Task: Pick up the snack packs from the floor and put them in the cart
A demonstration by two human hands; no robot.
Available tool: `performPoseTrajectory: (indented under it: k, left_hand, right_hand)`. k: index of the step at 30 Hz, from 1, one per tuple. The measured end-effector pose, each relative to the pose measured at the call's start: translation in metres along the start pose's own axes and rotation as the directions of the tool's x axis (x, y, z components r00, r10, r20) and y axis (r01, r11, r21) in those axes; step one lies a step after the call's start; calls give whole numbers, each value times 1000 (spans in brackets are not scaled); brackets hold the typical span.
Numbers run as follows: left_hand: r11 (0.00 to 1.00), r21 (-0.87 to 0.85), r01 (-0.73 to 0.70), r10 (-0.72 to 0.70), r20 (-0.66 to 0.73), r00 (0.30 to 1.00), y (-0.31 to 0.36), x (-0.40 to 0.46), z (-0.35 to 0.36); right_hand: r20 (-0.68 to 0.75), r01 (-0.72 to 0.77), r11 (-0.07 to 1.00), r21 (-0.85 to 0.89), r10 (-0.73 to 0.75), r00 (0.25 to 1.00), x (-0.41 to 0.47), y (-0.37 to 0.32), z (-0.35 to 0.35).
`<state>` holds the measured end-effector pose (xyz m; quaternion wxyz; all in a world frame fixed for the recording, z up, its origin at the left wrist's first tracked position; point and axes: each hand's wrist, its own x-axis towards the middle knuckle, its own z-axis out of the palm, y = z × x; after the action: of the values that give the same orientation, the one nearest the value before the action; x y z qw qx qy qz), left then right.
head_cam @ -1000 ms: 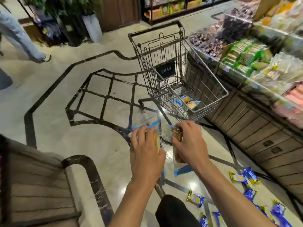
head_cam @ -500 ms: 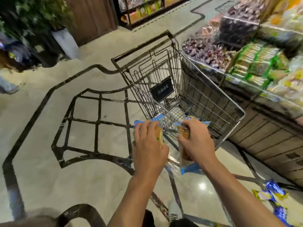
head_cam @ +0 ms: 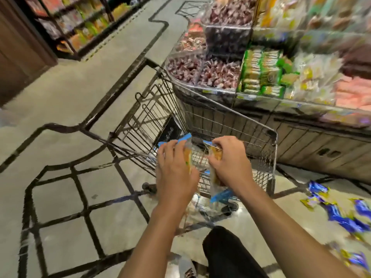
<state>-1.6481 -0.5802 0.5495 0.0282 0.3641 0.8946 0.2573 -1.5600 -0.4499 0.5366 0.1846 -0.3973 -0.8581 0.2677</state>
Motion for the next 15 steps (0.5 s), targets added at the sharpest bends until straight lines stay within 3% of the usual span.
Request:
performPoseTrajectory:
  k: [7, 15]
  left_hand:
    - [995, -13, -101, 102, 75, 992, 1, 84, 43]
    - [998, 30, -53, 50, 99, 994, -17, 174, 106]
  right_hand:
    - [-49, -136, 990, -28, 134, 990, 64, 26, 17]
    - [-1, -159, 987, -11, 159, 987, 156, 59, 74]
